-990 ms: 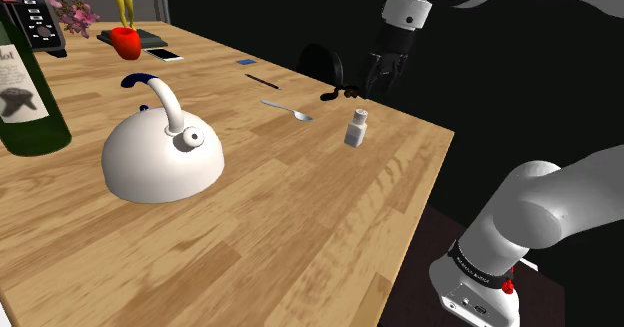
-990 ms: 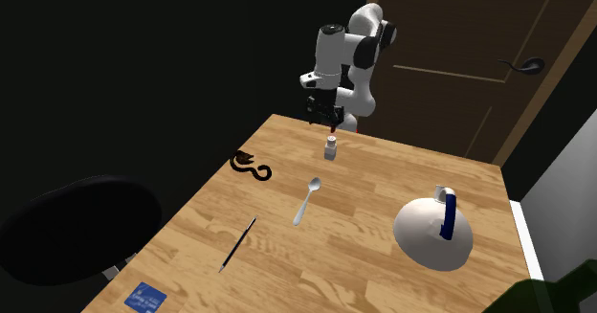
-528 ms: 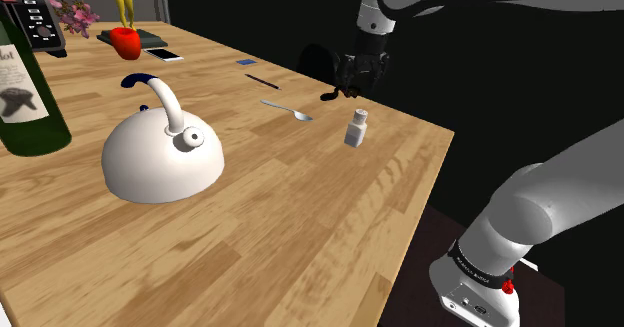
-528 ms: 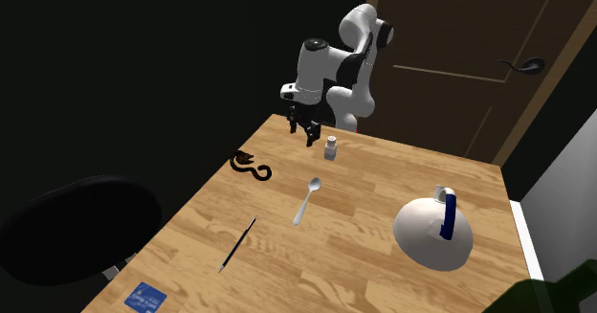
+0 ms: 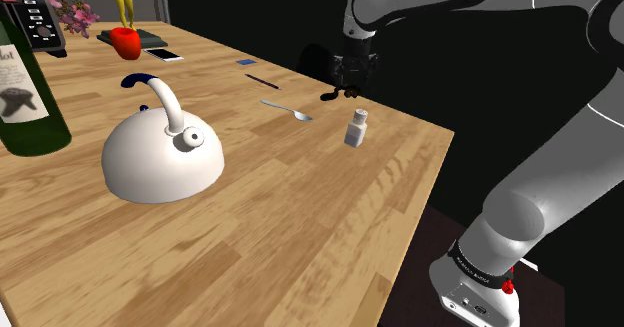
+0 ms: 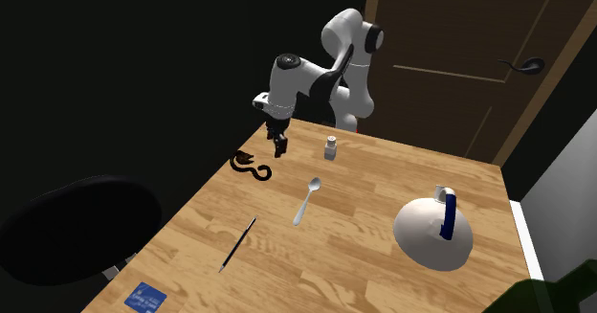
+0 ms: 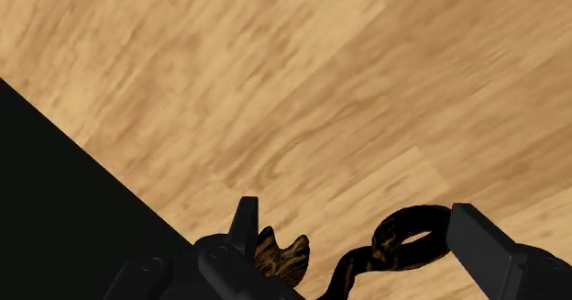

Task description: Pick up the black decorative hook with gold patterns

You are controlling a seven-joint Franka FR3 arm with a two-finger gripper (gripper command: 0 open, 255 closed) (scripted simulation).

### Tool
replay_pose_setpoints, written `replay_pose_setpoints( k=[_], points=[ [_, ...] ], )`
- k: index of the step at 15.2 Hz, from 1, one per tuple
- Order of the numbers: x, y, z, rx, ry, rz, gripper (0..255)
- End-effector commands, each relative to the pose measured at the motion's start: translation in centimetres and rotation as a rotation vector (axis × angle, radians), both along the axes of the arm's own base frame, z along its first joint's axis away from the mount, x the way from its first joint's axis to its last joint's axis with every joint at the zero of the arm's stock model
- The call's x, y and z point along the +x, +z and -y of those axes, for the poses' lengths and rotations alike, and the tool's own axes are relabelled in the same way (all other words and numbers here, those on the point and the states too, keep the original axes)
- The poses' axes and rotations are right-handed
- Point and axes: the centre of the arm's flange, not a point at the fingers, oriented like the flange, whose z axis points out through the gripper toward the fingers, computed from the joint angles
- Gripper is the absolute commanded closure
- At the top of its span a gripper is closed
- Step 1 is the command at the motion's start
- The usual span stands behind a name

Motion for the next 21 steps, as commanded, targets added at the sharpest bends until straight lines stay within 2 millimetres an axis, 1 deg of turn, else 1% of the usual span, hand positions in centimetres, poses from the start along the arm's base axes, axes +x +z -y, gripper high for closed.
replay_pose_setpoints(
  k=[1,5,6,13,15,16,21],
  points=[
    [1.7,-0.6,1.9,-0.026,-0.078,0.002,0],
    [4.4,-1.6,6.0,-0.075,-0.226,0.003,0],
    [4.7,-1.7,6.6,-0.081,-0.247,0.003,0],
    [4.7,-5.4,6.6,-0.081,-0.247,0.003,0],
    [4.7,-5.7,6.6,-0.081,-0.247,0.003,0],
    [4.8,-5.6,6.5,-0.081,-0.247,0.003,255],
    [4.7,-5.6,6.5,-0.081,-0.247,0.003,255]
  ],
)
